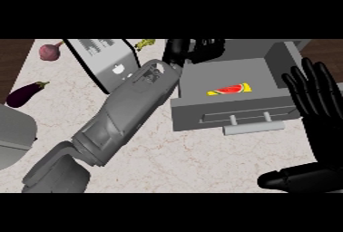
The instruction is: Pick up the cup, place it into the drawer and close the drawer
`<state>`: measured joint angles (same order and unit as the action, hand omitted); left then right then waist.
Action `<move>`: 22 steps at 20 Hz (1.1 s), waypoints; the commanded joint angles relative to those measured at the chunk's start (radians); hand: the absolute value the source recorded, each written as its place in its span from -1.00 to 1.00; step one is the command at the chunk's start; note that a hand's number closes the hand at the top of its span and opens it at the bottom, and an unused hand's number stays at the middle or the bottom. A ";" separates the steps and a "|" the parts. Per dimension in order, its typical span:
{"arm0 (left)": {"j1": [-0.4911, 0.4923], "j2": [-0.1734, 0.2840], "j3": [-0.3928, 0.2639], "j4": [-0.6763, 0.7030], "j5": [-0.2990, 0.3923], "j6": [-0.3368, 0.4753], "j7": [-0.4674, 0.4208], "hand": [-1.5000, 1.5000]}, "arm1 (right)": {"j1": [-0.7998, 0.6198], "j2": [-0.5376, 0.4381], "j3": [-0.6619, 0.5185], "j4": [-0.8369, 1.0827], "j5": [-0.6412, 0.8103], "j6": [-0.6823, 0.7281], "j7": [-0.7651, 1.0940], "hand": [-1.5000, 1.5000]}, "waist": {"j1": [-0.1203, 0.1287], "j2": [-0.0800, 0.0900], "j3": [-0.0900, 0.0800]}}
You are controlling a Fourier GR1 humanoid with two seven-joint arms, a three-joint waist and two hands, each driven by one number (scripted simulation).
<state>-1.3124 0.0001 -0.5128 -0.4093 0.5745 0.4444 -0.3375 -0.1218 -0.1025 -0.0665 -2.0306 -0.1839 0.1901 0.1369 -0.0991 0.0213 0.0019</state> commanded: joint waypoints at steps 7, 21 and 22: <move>0.000 0.000 -0.101 -0.006 0.070 0.067 0.008 -1.00 | -0.030 0.014 -0.005 0.082 -0.008 0.017 -0.067 -1.00 | -0.018 0.008 0.000; 0.046 0.000 0.039 -0.148 0.228 -0.076 -0.131 -1.00 | 0.022 -0.018 -0.043 -0.040 -0.138 0.042 0.043 1.00 | 0.083 -0.021 -0.002; 0.023 0.000 0.054 -0.137 0.222 -0.036 -0.115 -1.00 | 0.030 -0.030 -0.028 -0.052 -0.136 0.066 0.043 1.00 | 0.083 -0.021 -0.002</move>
<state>-1.3044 0.0018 -0.5010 -0.5220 0.7859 0.4133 -0.4566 -0.1155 -0.1057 -0.0863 -2.0578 -0.3017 0.2254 0.1710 -0.0443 0.0071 0.0004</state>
